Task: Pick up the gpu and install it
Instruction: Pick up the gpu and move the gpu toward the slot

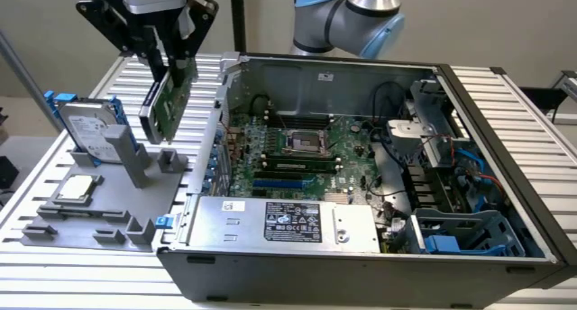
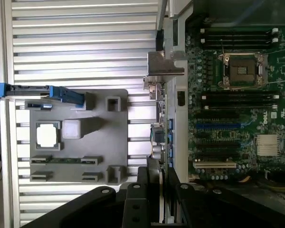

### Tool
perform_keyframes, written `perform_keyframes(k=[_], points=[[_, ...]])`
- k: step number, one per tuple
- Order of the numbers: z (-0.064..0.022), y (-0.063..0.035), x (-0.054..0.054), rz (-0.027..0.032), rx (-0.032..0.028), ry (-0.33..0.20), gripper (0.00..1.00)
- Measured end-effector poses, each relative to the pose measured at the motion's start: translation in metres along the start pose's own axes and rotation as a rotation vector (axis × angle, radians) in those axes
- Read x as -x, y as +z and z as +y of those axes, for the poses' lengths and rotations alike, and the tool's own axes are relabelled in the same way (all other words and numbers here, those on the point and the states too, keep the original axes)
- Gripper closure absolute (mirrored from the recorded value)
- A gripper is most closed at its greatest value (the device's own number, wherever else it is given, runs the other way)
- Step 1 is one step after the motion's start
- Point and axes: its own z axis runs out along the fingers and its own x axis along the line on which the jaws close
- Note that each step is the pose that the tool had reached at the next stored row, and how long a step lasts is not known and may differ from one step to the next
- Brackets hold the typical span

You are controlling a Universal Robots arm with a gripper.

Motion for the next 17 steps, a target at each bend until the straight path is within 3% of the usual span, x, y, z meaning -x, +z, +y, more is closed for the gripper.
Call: perform_keyframes(k=[4, 17], points=[[0.0011, -0.0064, 0.018, 0.0027, 0.0000, 0.000, 0.73], [0.0035, -0.0050, 0.077, 0.0030, 0.0002, 0.000, 0.73]])
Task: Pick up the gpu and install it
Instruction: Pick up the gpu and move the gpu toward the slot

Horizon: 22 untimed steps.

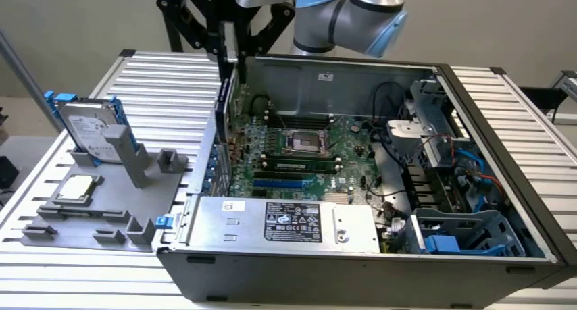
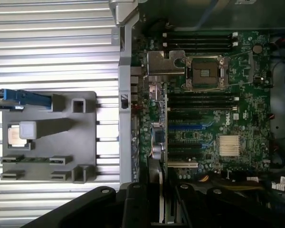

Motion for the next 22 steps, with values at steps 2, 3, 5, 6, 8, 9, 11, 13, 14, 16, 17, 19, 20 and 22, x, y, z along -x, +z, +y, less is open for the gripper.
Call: perform_keyframes(k=[2, 3, 5, 6, 8, 9, 11, 13, 14, 16, 17, 19, 20, 22], points=[[0.0004, 0.0010, 0.009, -0.0001, 0.0000, 0.000, 0.73], [0.0006, 0.0018, 0.013, 0.0000, 0.0000, 0.000, 0.73], [0.0013, 0.0041, 0.023, 0.0000, -0.0004, 0.000, 0.73], [0.0020, 0.0058, 0.027, -0.0001, -0.0011, 0.000, 0.73], [0.0037, 0.0093, 0.036, -0.0001, -0.0030, 0.000, 0.73], [0.0047, 0.0111, 0.041, -0.0002, -0.0039, 0.000, 0.73], [0.0069, 0.0148, 0.050, -0.0002, -0.0055, 0.000, 0.73], [0.0092, 0.0185, 0.058, -0.0003, -0.0069, 0.000, 0.73], [0.0104, 0.0203, 0.062, -0.0003, -0.0075, 0.000, 0.73], [0.0129, 0.0240, 0.068, -0.0003, -0.0089, -0.001, 0.73], [0.0141, 0.0259, 0.071, -0.0003, -0.0095, -0.001, 0.73], [0.0165, 0.0296, 0.076, -0.0003, -0.0106, -0.003, 0.73], [0.0178, 0.0316, 0.079, -0.0003, -0.0111, -0.004, 0.73], [0.0201, 0.0353, 0.084, -0.0003, -0.0122, -0.005, 0.73]])
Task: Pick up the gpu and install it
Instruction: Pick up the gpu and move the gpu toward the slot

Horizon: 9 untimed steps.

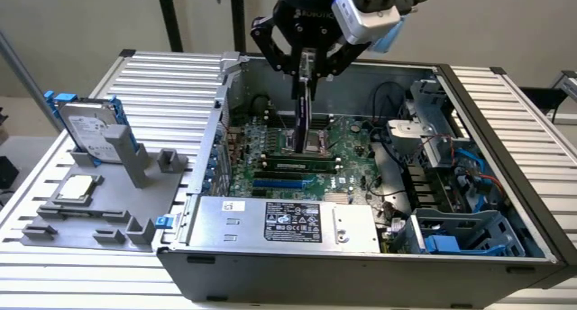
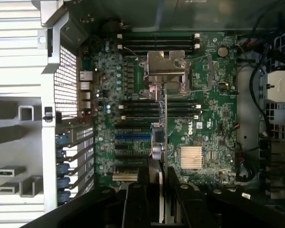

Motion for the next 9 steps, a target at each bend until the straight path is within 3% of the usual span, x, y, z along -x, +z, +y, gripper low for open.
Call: perform_keyframes(k=[9], points=[[0.0068, 0.0129, 0.027, -0.0001, -0.0069, -0.003, 0.73]])
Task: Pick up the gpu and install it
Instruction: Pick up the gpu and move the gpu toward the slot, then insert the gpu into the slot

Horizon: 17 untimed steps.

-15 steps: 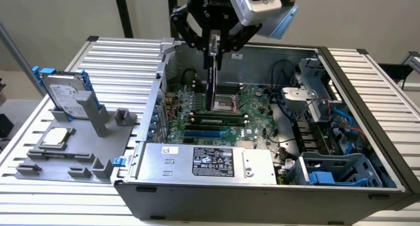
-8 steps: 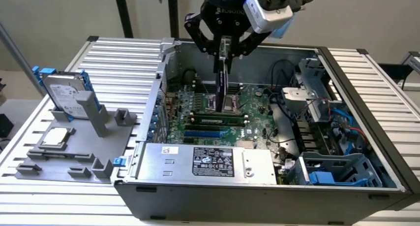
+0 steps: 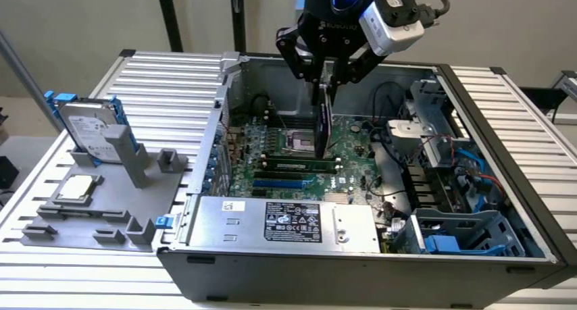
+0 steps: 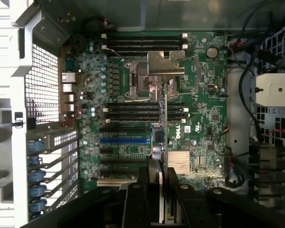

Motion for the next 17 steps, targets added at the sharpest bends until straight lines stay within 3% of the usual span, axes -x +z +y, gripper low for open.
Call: perform_keyframes(k=[17], points=[[0.0001, 0.0000, 0.0017, 0.0016, -0.0002, 0.000, 0.73]])
